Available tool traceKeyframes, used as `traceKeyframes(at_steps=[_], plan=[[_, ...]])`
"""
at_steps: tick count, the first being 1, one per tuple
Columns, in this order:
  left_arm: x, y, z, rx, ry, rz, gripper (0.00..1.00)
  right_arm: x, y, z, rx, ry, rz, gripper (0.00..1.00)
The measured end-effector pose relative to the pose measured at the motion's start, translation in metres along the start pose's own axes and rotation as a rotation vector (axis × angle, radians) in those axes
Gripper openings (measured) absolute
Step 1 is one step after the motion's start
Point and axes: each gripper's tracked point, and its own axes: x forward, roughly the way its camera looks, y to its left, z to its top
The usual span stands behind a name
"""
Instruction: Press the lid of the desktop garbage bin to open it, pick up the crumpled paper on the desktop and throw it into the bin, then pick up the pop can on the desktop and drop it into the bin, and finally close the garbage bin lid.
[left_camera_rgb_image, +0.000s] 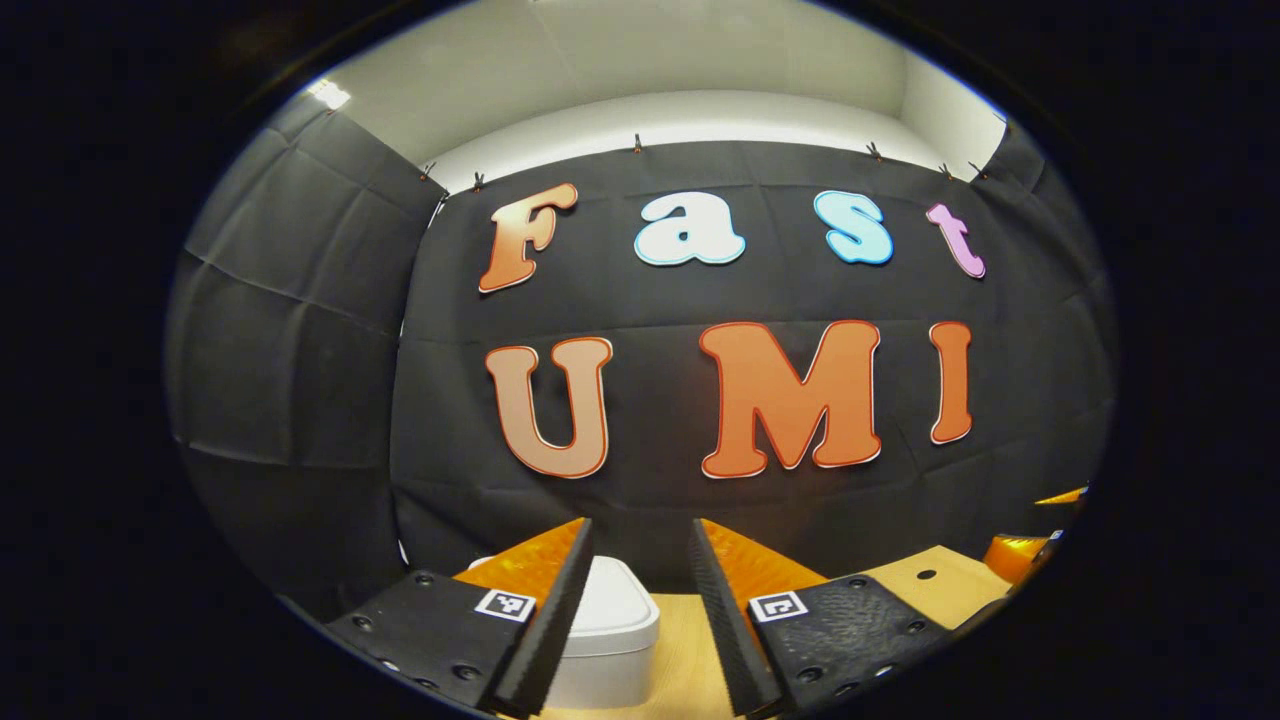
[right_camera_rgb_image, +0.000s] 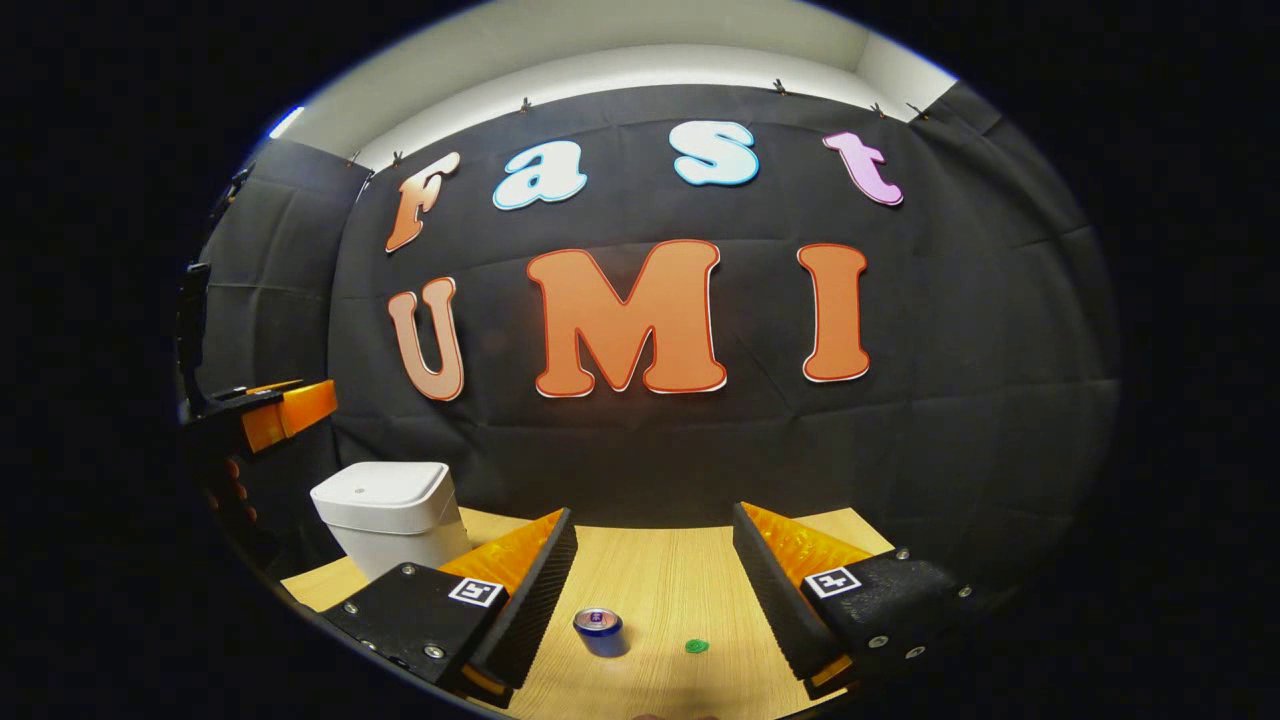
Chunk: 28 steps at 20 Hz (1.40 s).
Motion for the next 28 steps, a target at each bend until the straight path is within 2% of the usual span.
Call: traceKeyframes(at_steps=[1,2,3,4,5,6,8,9,16,20,22,24,28], plan=[[0.005,0.008,-0.003,-0.004,0.008,0.014,0.53,0.001,0.001,-0.001,0.001,0.003,0.000,0.94],[0.008,0.016,-0.005,-0.013,0.020,0.026,0.50,0.001,0.001,-0.001,0.000,0.003,-0.001,0.94],[0.013,0.024,-0.009,-0.021,0.024,0.040,0.41,0.001,0.001,-0.002,-0.001,0.004,-0.003,0.94],[0.018,0.030,-0.013,-0.028,0.034,0.050,0.36,0.001,0.000,-0.002,-0.002,0.004,-0.003,0.94],[0.023,0.037,-0.022,-0.034,0.049,0.060,0.24,0.002,0.000,-0.004,-0.002,0.007,-0.006,0.94],[0.029,0.043,-0.030,-0.041,0.073,0.066,0.20,0.003,0.000,-0.005,-0.001,0.009,-0.009,0.94],[0.035,0.059,-0.049,-0.056,0.117,0.085,0.04,0.004,0.000,-0.006,-0.001,0.012,-0.017,0.94],[0.040,0.062,-0.059,-0.060,0.139,0.086,0.00,0.005,-0.001,-0.007,-0.002,0.013,-0.022,0.94],[0.070,0.076,-0.127,-0.078,0.310,0.070,0.00,0.010,-0.009,-0.014,-0.007,0.030,-0.059,0.94],[0.080,0.077,-0.166,-0.124,0.422,0.073,0.00,0.012,-0.013,-0.018,-0.014,0.039,-0.074,0.94],[0.081,0.079,-0.165,-0.134,0.421,0.067,0.00,0.012,-0.014,-0.021,-0.016,0.044,-0.079,0.94],[0.080,0.075,-0.168,-0.105,0.469,0.054,0.00,0.014,-0.016,-0.023,-0.014,0.051,-0.079,0.94],[0.079,0.074,-0.171,-0.112,0.510,0.081,0.00,0.017,-0.012,-0.032,-0.010,0.077,-0.066,0.94]])
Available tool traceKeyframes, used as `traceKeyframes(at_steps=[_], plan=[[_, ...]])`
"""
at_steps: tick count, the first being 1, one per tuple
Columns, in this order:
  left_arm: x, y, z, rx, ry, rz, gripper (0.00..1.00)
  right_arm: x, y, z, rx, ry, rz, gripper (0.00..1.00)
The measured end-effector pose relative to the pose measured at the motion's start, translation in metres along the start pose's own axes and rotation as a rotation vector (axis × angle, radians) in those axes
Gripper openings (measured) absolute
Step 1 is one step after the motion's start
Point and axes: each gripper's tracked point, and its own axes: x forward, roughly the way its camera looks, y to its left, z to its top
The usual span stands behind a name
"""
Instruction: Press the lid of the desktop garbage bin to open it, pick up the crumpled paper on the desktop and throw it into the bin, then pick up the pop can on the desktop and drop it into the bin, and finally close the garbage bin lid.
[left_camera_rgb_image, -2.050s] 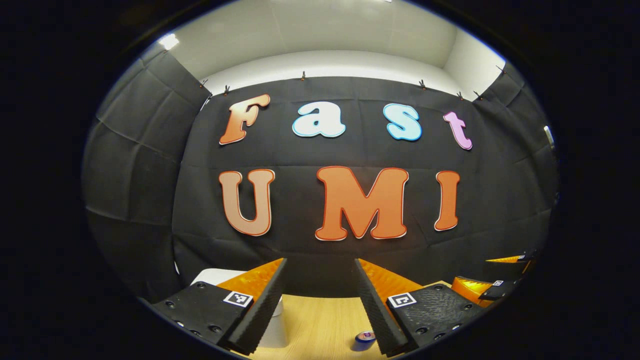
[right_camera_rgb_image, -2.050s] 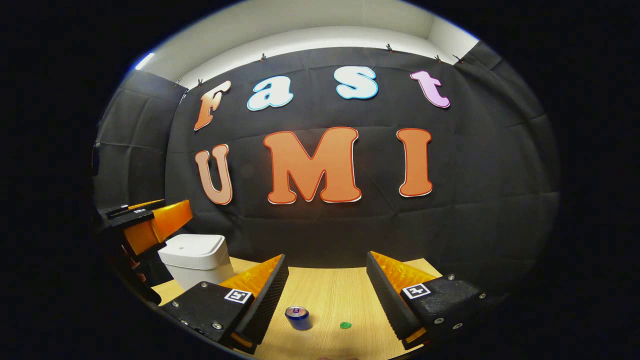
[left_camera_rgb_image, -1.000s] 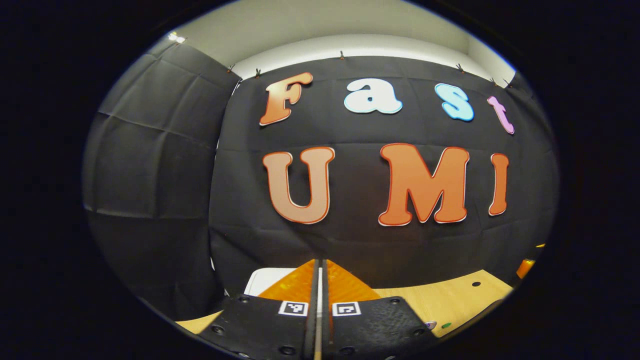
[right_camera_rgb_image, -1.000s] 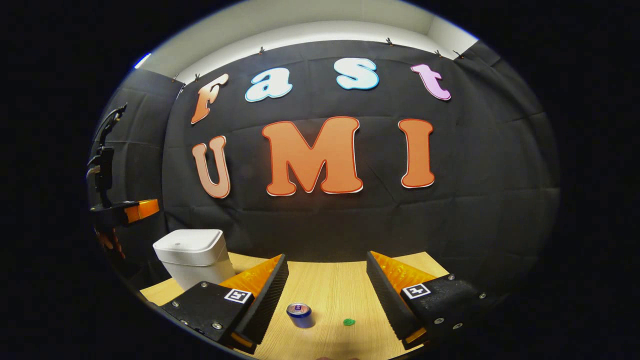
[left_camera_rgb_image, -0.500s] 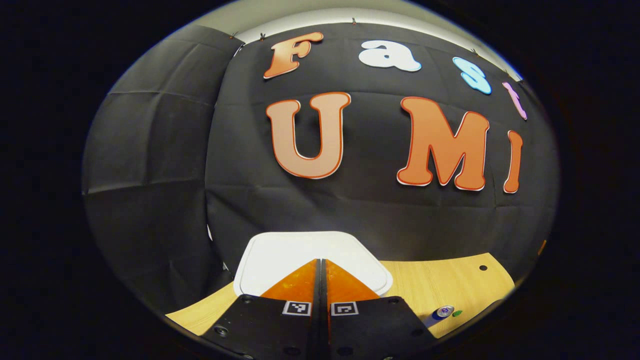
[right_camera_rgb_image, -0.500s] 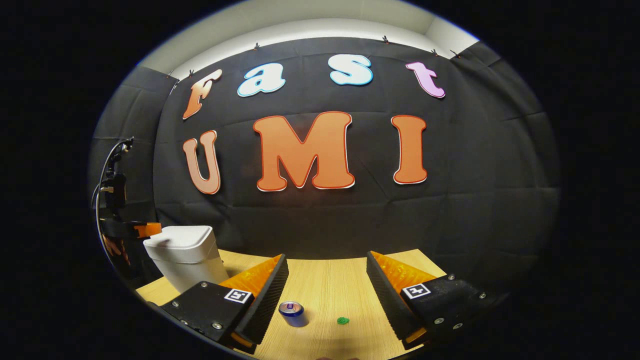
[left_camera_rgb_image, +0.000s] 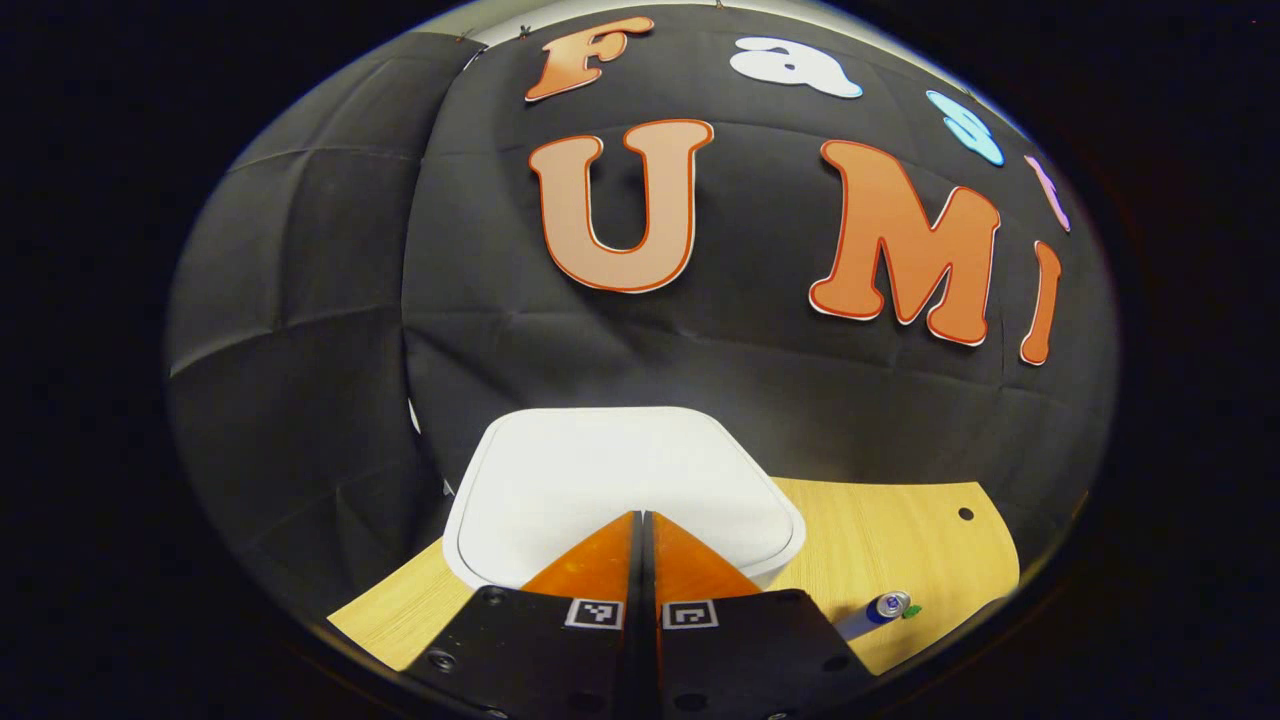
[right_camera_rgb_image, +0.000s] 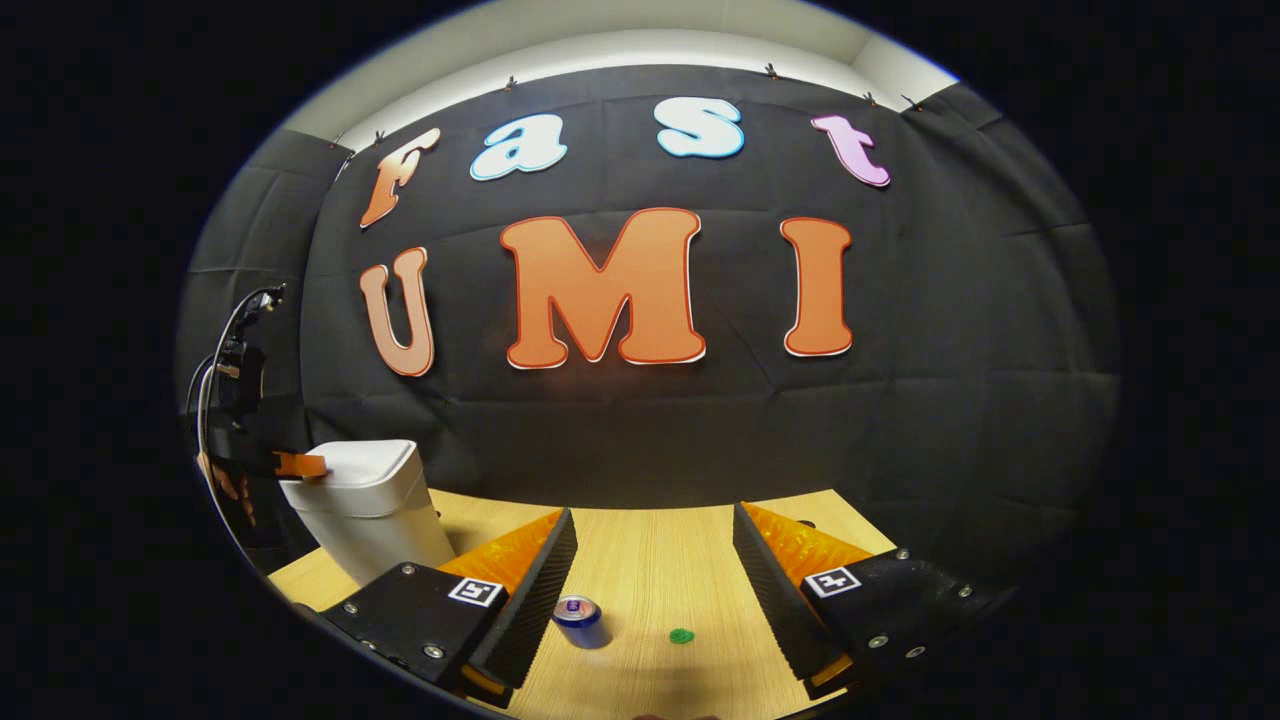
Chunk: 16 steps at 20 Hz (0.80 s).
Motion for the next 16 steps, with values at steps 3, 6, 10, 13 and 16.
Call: traceKeyframes(at_steps=[3,6,10,13,16], plan=[[-0.002,-0.002,0.003,0.027,-0.002,0.004,0.00,0.000,0.003,-0.007,0.004,0.020,0.016,0.93],[-0.017,0.001,0.025,0.029,-0.099,0.022,0.00,0.000,0.001,-0.006,0.009,0.021,0.018,0.93],[-0.055,-0.004,0.079,0.063,-0.312,0.032,0.17,-0.001,-0.001,-0.008,0.017,0.028,0.021,0.94],[-0.077,-0.013,0.091,0.091,-0.371,0.024,0.25,-0.002,-0.003,-0.009,0.010,0.028,0.025,0.94],[-0.097,-0.031,0.097,0.078,-0.410,-0.012,0.43,-0.002,-0.003,-0.013,0.010,0.038,0.031,0.94]])
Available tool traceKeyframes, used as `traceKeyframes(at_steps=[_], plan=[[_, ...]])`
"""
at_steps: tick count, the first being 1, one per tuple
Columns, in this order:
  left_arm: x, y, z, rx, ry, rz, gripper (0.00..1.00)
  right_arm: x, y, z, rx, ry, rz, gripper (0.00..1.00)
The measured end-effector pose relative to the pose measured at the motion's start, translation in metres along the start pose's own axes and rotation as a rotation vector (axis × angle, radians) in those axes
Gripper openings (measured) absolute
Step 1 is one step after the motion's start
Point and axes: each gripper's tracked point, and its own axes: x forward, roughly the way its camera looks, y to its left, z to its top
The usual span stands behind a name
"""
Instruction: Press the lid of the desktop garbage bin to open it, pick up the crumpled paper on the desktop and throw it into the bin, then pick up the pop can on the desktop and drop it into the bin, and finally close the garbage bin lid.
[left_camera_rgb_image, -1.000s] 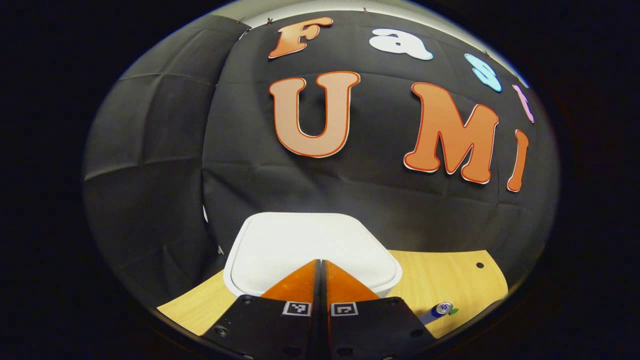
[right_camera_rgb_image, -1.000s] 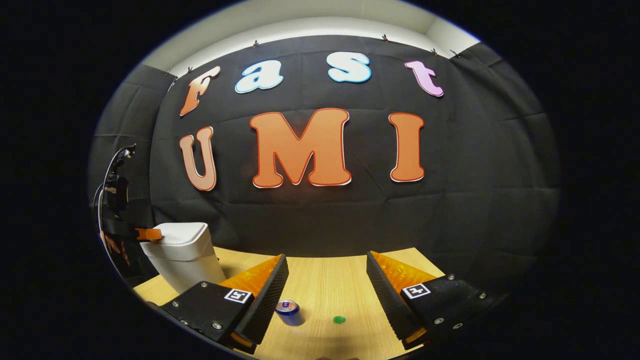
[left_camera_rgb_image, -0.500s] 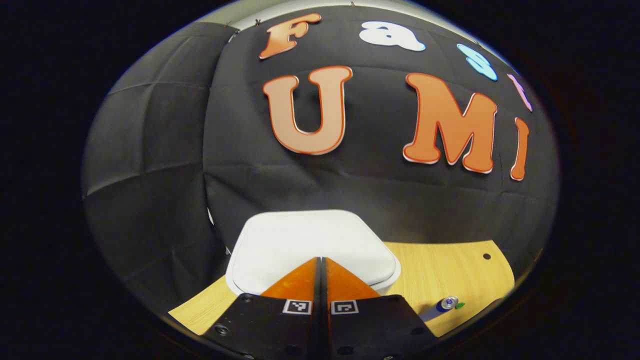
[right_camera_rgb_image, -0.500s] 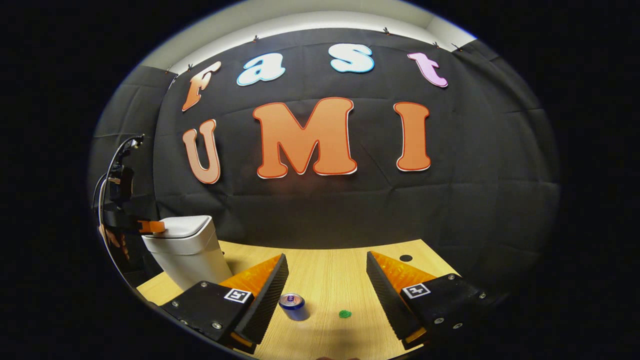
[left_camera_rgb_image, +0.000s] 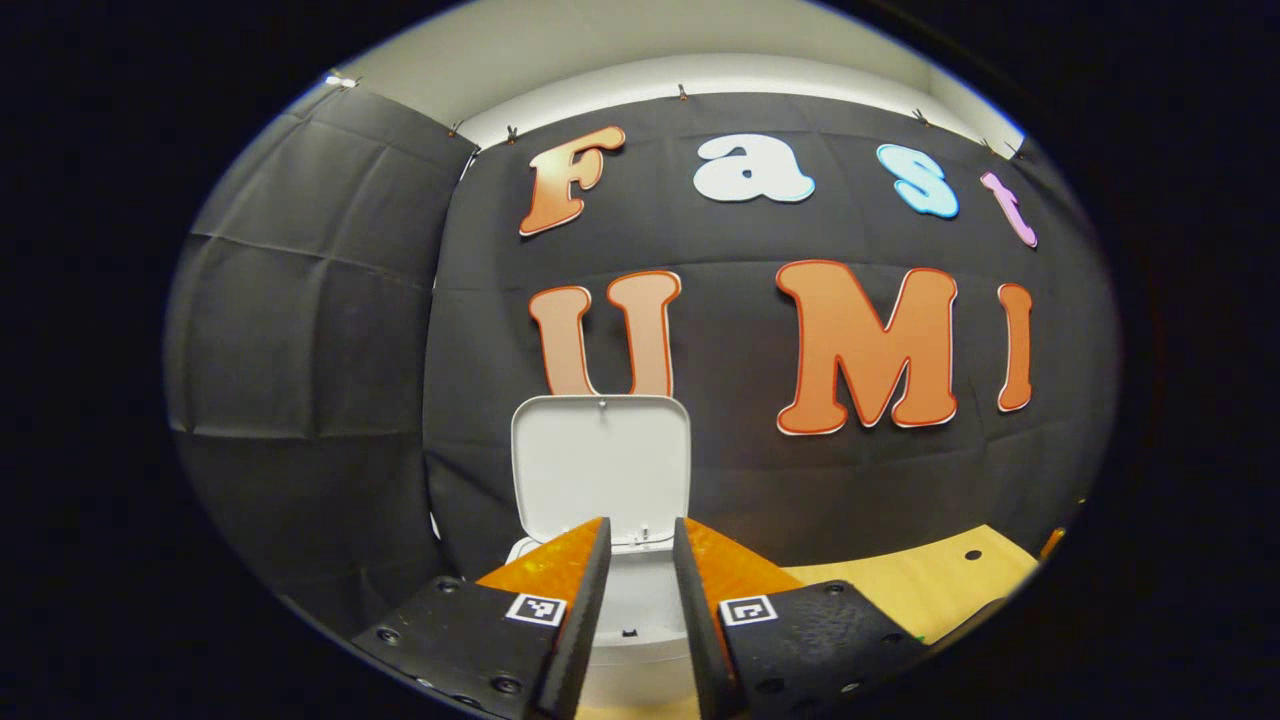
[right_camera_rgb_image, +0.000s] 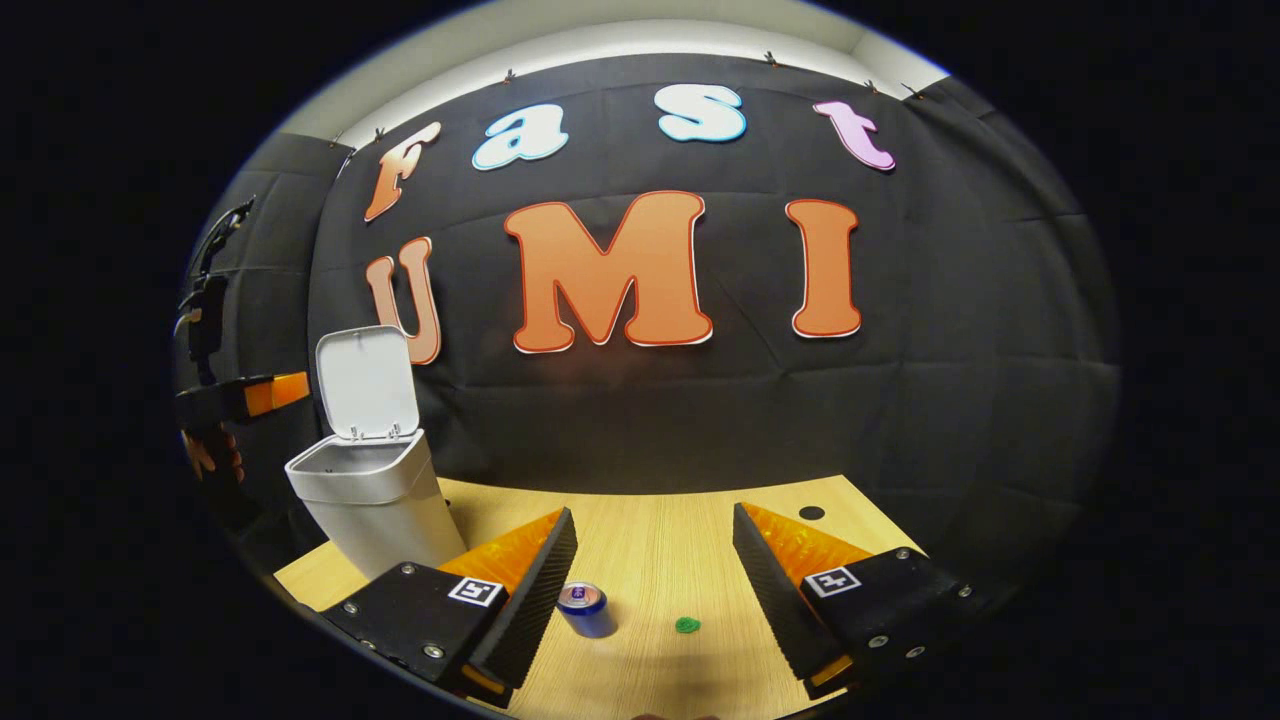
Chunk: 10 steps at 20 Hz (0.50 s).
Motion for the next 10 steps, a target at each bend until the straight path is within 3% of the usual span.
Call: traceKeyframes(at_steps=[5,10], plan=[[-0.029,-0.022,0.014,-0.039,-0.043,-0.040,0.78,0.003,-0.004,-0.008,-0.020,0.004,0.002,0.94],[-0.066,-0.049,0.038,-0.051,-0.086,-0.085,0.81,0.014,-0.015,-0.027,-0.035,0.030,-0.008,0.93]])
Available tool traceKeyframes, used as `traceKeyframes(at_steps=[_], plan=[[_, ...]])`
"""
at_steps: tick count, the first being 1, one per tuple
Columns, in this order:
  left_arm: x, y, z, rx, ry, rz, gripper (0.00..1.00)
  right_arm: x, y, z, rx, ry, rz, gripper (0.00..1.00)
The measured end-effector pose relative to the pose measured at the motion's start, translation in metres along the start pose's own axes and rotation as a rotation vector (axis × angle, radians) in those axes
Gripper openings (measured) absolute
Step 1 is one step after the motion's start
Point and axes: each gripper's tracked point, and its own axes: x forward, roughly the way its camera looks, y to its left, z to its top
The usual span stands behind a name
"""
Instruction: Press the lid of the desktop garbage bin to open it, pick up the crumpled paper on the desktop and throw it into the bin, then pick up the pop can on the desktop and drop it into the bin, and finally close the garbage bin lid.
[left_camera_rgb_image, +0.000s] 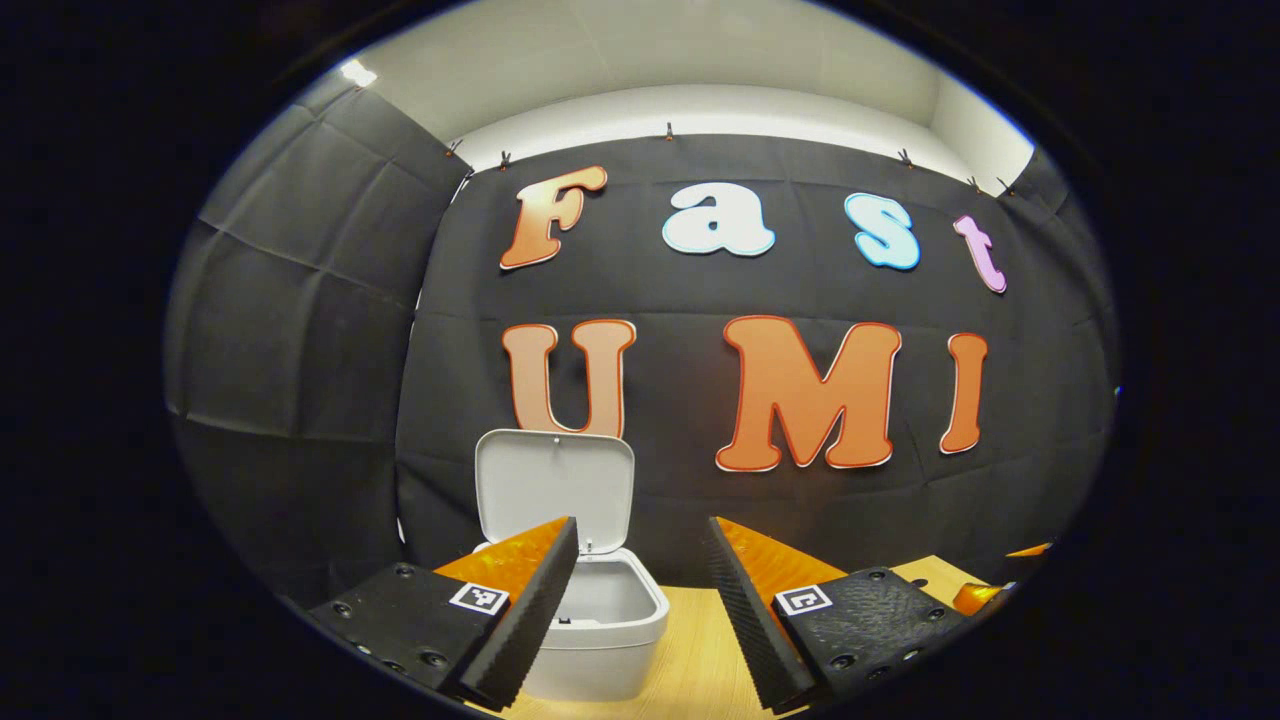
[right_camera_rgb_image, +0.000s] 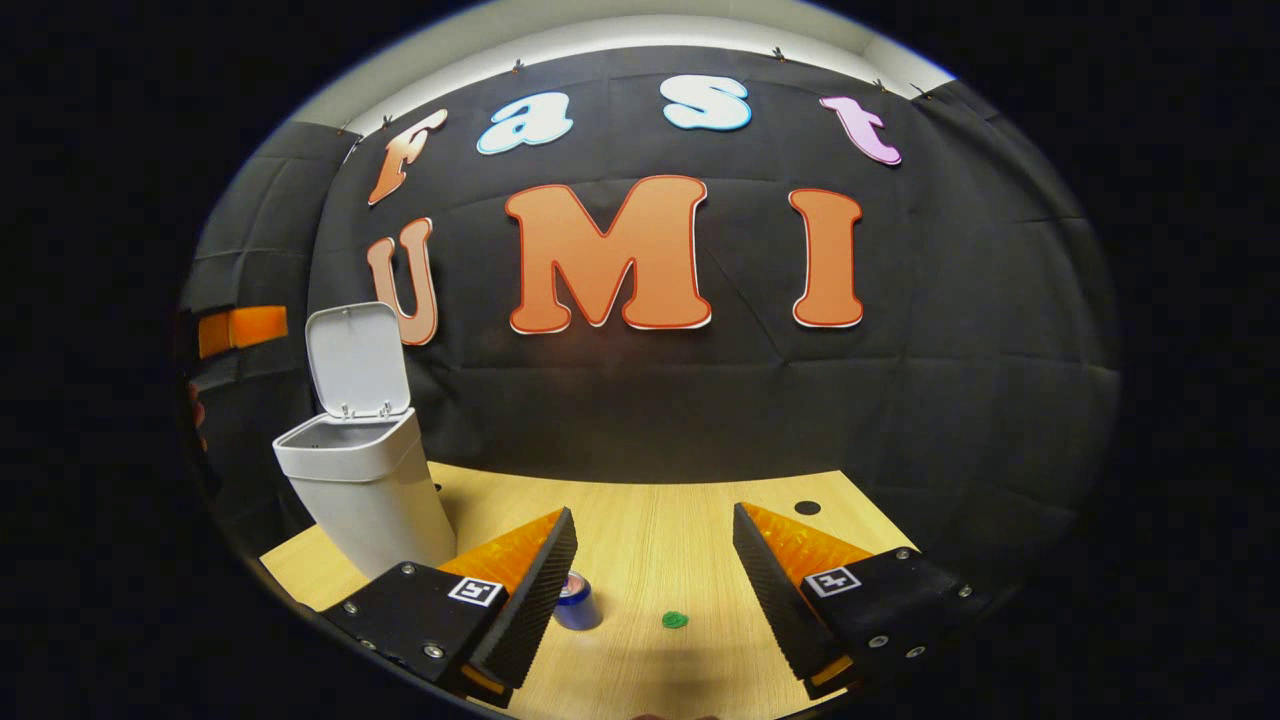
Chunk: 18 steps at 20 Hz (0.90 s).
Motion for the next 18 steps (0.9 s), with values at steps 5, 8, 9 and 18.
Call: traceKeyframes(at_steps=[5,8,9,18], plan=[[-0.024,-0.028,0.019,-0.004,-0.030,-0.045,0.83,0.016,-0.007,-0.033,-0.036,0.052,-0.001,0.94],[-0.034,-0.039,0.022,-0.012,-0.022,-0.055,0.83,0.021,-0.004,-0.046,-0.036,0.071,0.017,0.94],[-0.036,-0.042,0.019,-0.012,-0.017,-0.061,0.83,0.023,-0.004,-0.049,-0.039,0.077,0.020,0.94],[-0.061,-0.068,0.017,0.032,0.023,-0.090,0.83,0.044,-0.007,-0.091,-0.052,0.151,0.034,0.94]])
